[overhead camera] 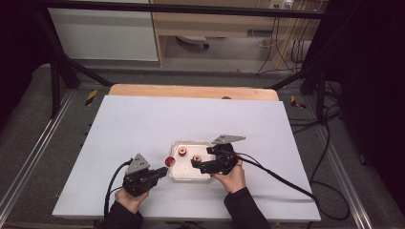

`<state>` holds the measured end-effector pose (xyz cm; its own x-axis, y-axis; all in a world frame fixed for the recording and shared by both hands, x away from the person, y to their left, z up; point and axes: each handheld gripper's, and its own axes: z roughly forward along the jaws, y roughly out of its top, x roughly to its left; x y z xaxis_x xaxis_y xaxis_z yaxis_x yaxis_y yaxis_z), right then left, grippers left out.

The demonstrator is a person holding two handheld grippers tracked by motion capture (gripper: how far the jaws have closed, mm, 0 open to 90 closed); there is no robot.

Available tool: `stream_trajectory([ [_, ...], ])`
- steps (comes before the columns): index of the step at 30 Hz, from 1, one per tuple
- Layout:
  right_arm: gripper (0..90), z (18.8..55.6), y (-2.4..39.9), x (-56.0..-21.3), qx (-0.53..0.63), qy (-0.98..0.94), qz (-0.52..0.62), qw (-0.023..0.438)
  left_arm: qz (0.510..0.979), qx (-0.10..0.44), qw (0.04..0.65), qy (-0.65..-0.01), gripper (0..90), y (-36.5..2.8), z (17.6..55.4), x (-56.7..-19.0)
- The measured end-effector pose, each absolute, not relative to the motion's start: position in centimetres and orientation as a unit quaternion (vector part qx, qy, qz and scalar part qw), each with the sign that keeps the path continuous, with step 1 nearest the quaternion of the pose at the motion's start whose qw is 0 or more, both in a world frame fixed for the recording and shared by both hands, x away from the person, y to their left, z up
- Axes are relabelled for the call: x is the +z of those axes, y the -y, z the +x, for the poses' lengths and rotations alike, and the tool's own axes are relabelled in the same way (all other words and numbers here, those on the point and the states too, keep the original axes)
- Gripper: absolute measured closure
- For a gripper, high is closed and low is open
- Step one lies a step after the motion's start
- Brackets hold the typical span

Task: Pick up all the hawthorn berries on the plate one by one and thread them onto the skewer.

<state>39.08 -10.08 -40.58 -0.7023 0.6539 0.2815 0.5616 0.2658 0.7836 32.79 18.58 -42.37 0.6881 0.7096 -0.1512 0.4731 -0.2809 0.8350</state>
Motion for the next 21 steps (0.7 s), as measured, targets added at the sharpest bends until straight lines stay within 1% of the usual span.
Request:
stream_trajectory([
  [4, 14.5, 40.0, 10.5, -40.4, 0.434, -0.814, 0.384, 0.047, 0.794, 0.128, 0.465, -0.371, 88.1, -18.9, 32.8, -42.4],
  [6, 14.0, 40.4, 10.4, -40.3, 0.408, -0.828, 0.382, 0.054, 0.795, 0.126, 0.464, -0.37, 88.0, -19.1, 32.8, -42.4],
  [9, 15.1, 41.0, 9.9, -40.0, 0.373, -0.847, 0.375, 0.061, 0.796, 0.128, 0.462, -0.37, 88.0, -19.3, 32.9, -42.5],
  [11, 15.7, 41.4, 9.5, -39.8, 0.359, -0.853, 0.375, 0.056, 0.799, 0.129, 0.459, -0.367, 88.0, -19.3, 32.9, -42.5],
  [16, 22.4, 42.4, 8.2, -39.5, 0.323, -0.869, 0.37, 0.054, 0.801, 0.128, 0.456, -0.366, 88.1, -19.4, 33.0, -42.6],
  [21, 31.6, 43.5, 7.1, -39.7, 0.297, -0.879, 0.37, 0.043, 0.803, 0.129, 0.454, -0.364, 88.1, -19.4, 33.0, -42.6],
])
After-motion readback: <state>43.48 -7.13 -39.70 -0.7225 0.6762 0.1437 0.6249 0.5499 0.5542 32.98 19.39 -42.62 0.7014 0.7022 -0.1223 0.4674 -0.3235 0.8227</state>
